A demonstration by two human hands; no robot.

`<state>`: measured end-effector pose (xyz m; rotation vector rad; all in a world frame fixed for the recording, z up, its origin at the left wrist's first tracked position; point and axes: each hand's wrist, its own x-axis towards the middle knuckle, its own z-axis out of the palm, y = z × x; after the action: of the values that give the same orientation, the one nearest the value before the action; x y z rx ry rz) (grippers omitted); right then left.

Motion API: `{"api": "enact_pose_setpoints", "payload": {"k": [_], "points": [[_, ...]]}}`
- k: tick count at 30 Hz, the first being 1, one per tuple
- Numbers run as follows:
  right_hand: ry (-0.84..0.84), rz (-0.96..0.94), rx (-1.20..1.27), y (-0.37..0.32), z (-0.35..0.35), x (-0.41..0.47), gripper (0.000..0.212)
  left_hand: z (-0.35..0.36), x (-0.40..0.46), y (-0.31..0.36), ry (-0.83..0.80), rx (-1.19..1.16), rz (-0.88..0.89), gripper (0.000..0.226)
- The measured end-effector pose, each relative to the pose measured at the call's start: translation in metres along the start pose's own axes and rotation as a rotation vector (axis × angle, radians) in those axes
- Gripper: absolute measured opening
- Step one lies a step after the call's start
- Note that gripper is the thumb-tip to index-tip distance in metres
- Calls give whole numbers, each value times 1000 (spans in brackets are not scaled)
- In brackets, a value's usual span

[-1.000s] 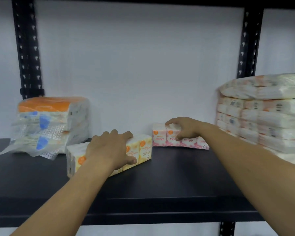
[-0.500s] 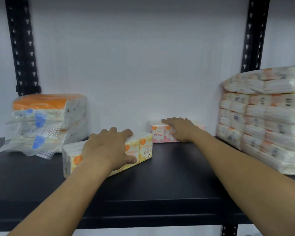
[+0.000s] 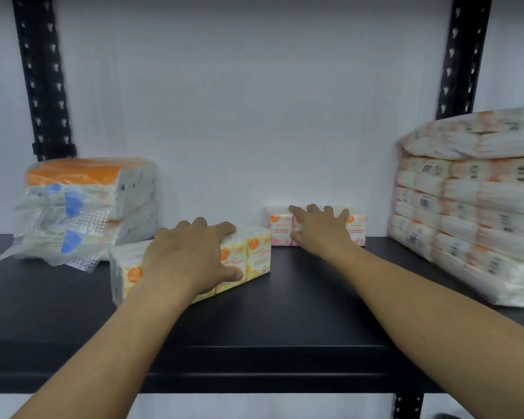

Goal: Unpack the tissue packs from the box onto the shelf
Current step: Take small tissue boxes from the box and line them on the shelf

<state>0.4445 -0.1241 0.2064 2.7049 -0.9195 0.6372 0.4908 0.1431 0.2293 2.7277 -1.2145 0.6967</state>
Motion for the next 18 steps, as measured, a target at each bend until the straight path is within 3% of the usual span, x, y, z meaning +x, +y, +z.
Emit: {"api": "enact_pose_setpoints", "payload": {"k": [10,16,18], "points": [[49,-24,-26,1,3,-2,60,-7,0,1,-74,61,-3,84],[100,-62,-21,7,0,-5,69,-25,-8,3,46,117,22,81],[110,-61,-13,11,0,-6,70,-28,-14,4,15,144,-16,80]]}}
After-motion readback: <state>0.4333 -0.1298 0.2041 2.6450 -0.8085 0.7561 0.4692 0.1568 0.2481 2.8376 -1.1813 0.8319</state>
